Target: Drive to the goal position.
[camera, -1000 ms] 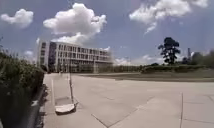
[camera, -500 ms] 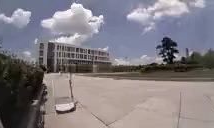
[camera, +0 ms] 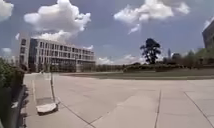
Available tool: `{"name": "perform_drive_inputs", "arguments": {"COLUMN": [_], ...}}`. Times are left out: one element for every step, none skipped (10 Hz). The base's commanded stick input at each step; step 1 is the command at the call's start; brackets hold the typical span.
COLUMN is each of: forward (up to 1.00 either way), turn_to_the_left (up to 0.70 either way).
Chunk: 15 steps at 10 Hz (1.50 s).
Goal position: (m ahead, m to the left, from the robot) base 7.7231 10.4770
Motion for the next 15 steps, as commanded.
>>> {"name": "perform_drive_inputs", "arguments": {"forward": [0.0,0.0,0.0,0.0,0.0,0.0,0.0,0.0,0.0,0.0,0.0,0.0,0.0,0.0,0.0], "turn_to_the_left": [0.0,0.0,0.0,-0.21,-0.44,-0.5,-0.5,-0.5,-0.5,-0.5,-0.5,-0.5,-0.5,-0.5,-0.5]}}
